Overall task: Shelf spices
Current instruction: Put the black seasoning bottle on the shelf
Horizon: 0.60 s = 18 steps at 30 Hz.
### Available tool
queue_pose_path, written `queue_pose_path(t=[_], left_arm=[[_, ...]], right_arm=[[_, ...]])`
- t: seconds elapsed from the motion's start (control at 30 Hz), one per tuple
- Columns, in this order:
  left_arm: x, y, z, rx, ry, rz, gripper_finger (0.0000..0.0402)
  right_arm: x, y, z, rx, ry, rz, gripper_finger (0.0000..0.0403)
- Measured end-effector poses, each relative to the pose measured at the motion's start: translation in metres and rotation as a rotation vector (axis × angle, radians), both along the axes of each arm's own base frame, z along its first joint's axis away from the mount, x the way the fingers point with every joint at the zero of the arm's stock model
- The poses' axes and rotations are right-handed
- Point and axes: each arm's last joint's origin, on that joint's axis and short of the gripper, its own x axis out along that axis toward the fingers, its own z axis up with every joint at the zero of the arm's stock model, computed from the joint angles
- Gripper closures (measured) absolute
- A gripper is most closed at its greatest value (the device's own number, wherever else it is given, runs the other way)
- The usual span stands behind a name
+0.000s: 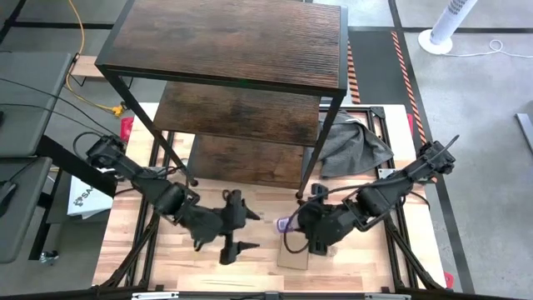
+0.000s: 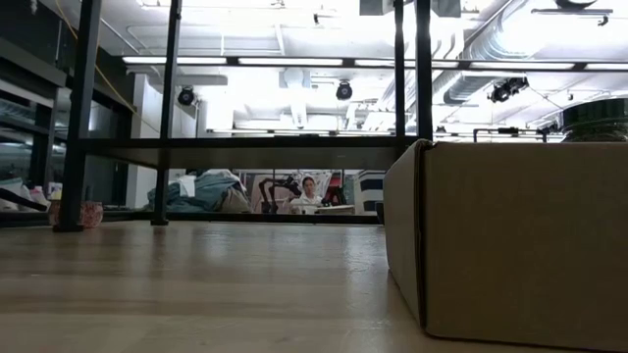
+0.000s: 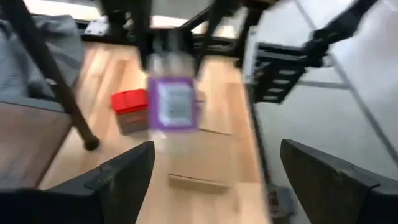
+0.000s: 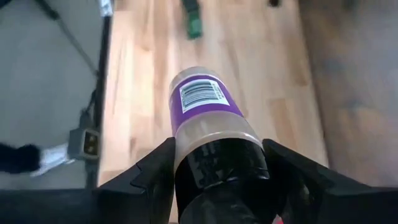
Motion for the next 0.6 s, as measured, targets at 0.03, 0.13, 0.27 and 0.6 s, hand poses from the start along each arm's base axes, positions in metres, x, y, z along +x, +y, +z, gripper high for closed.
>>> queue_pose_path(t=[0.03, 0.13, 0.27, 0.6], left_arm=[[0.005, 0.004, -0.004, 0.005, 0.015, 0.003, 0.0058], [0.021, 0.02, -0.015, 0.006, 0.072, 0.007, 0.0058], [0.037, 0.03, -0.03, -0.022, 0.136, -0.048, 0.0058], [0.06, 0.027, -0.057, -0.05, 0.182, -0.144, 0.0057]], right_arm=[[0.004, 0.0, -0.005, -0.011, 0.018, 0.009, 0.0199], [0.013, 0.002, -0.017, -0.037, 0.053, 0.03, 0.0199], [0.021, 0.008, -0.031, -0.073, 0.084, 0.064, 0.02], [0.043, 0.015, -0.049, -0.103, 0.054, 0.123, 0.02]])
